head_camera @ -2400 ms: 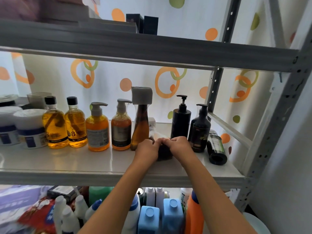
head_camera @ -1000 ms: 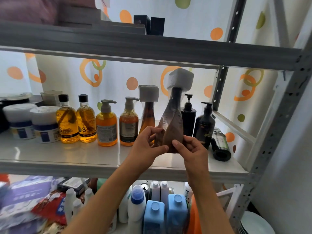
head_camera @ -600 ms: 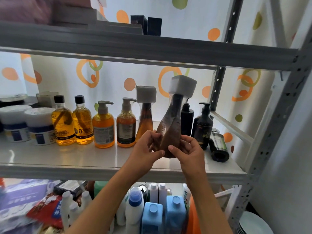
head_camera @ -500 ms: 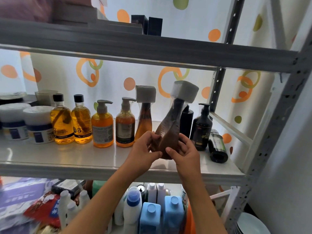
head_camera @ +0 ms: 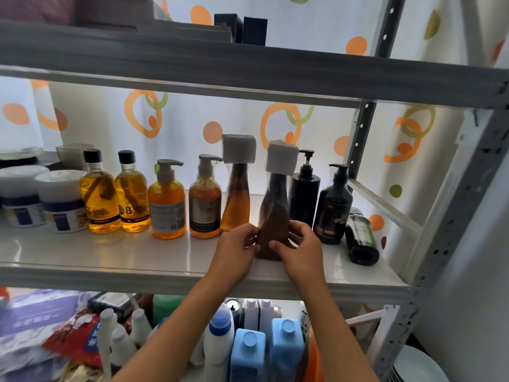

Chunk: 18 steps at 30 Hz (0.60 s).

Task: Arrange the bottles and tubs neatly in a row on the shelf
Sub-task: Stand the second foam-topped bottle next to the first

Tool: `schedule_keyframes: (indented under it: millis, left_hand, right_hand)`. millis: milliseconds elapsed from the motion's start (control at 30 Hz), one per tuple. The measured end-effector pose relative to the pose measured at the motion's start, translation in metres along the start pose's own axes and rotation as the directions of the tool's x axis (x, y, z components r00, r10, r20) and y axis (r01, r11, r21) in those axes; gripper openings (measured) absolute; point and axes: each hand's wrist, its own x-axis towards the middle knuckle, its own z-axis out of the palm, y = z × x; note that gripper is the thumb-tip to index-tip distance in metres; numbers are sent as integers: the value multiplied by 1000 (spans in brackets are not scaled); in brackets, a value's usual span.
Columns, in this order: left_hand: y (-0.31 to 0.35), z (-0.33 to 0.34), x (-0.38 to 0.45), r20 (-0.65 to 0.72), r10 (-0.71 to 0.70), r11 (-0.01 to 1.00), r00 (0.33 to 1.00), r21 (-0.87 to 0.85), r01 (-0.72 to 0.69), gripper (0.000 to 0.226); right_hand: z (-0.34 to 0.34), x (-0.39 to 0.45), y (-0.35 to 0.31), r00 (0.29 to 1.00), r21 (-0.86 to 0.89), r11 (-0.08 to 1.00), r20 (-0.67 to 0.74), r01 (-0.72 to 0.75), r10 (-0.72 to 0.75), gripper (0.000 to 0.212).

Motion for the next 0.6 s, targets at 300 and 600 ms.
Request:
schedule_keyframes:
  millis: [300, 600]
  left_hand:
    - [0, 11, 19, -139, 38, 982, 990, 191, -11, 24]
    - [-2, 17, 36, -308, -33, 978, 951, 186, 94, 13]
  right_hand:
    - [9, 27, -3, 1000, -48, 999, 4, -18, 18, 49]
    - [23, 45, 14, 991, -170, 982, -123, -81, 61, 38]
